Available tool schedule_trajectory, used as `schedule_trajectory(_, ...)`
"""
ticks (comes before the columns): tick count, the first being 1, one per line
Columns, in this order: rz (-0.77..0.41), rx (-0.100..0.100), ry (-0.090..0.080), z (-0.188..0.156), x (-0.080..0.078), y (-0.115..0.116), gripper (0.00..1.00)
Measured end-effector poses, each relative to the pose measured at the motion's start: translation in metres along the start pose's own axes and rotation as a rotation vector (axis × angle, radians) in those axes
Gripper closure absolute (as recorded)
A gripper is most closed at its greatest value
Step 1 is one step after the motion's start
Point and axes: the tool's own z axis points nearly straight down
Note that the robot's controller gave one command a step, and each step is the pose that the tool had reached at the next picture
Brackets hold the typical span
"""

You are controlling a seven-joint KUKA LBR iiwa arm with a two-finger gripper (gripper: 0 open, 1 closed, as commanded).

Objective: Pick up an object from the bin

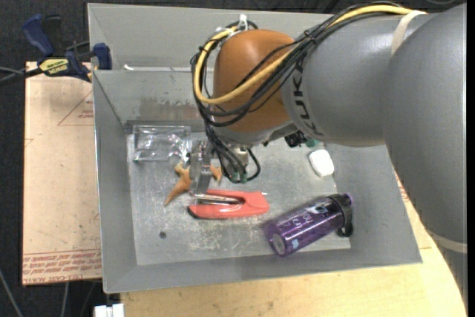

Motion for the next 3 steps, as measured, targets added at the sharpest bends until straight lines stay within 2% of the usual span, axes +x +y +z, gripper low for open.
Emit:
schedule_trajectory(1, -0.262, -0.001, 0.005, 0.041, 0.006, 0.0, 0.0)
schedule_trajectory(2, -0.262, -0.001, 0.005, 0.04, 0.006, 0.0, 0.0)
schedule_trajectory(3, -0.335, -0.004, 0.003, 0.045, 0.001, -0.013, 0.0)
